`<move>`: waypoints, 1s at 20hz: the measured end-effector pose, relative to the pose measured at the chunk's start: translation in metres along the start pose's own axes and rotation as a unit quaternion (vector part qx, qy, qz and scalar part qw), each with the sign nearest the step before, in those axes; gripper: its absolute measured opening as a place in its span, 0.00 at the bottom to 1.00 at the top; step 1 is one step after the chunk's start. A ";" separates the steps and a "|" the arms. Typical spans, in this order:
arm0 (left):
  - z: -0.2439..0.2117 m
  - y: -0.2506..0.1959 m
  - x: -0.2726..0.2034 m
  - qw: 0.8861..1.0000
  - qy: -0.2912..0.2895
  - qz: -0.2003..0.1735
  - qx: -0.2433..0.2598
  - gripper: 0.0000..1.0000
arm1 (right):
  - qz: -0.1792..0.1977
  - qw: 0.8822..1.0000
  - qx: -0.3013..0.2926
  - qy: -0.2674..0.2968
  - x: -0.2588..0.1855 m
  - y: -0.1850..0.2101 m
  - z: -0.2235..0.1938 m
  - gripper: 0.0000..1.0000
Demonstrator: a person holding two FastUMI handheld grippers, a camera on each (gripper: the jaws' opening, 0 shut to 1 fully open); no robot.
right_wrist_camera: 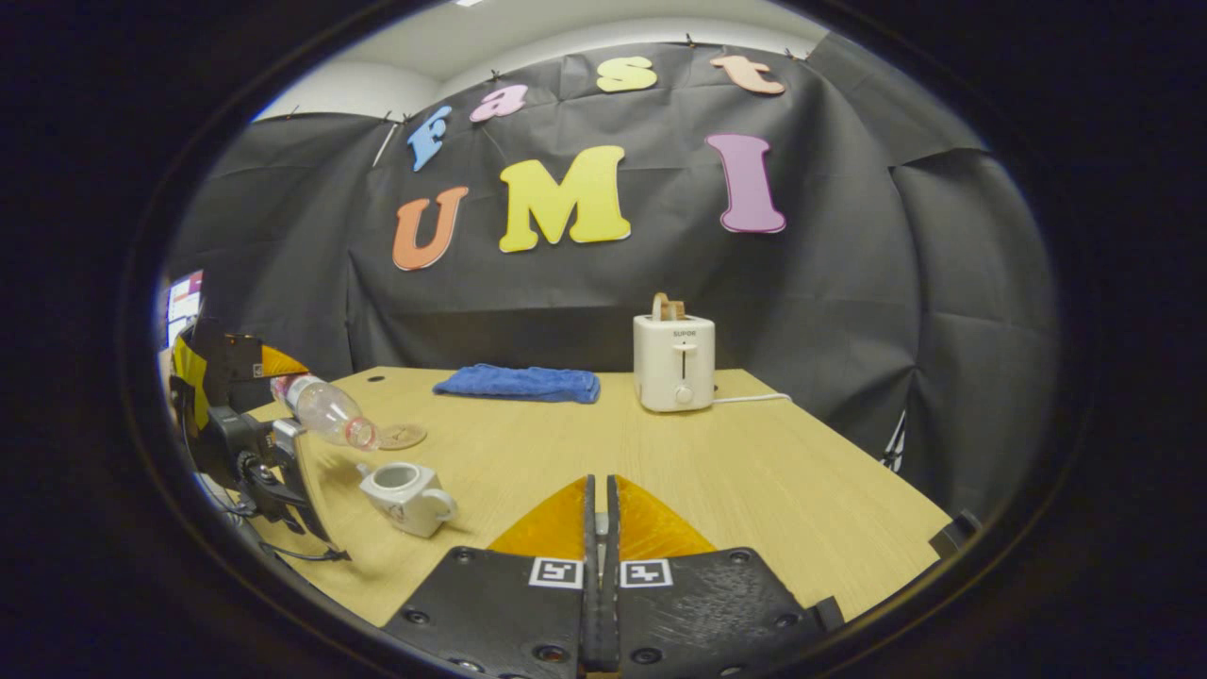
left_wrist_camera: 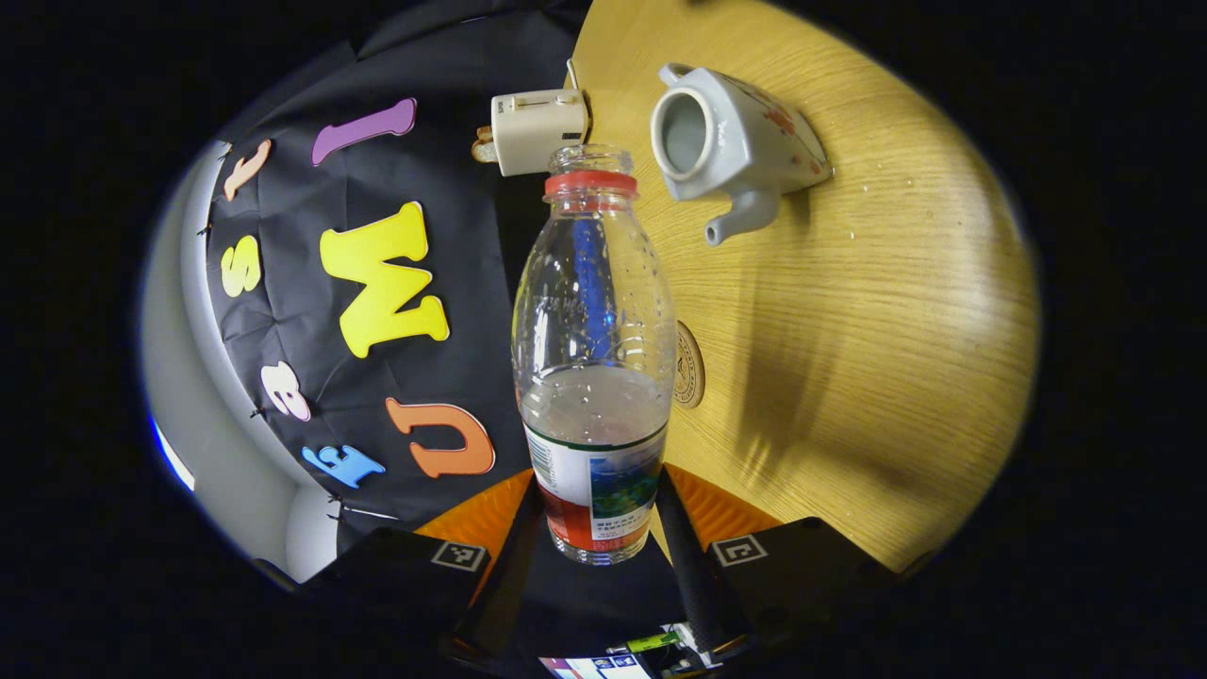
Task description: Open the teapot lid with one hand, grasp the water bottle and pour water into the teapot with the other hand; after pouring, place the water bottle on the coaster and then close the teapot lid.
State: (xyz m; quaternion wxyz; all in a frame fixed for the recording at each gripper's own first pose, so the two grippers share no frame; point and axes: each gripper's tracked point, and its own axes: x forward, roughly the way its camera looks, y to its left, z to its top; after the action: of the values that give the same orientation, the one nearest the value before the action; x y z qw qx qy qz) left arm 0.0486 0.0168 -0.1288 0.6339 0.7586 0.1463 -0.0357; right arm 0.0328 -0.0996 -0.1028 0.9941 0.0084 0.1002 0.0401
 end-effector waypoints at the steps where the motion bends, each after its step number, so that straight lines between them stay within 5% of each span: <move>1: 0.000 0.000 0.000 1.000 0.001 0.001 0.006 0.71 | 0.000 1.000 0.000 0.000 0.000 -0.001 0.000 0.00; 20: 0.004 0.007 -0.003 0.994 -0.014 0.040 0.105 0.71 | -0.007 1.000 0.005 0.003 -0.003 -0.012 -0.006 0.00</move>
State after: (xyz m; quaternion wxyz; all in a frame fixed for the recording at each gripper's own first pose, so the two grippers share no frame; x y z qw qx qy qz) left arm 0.0481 0.0115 -0.1222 0.5536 0.8258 0.1019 -0.0361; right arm 0.0292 -0.1121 -0.1079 0.9941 0.0129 0.1030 0.0325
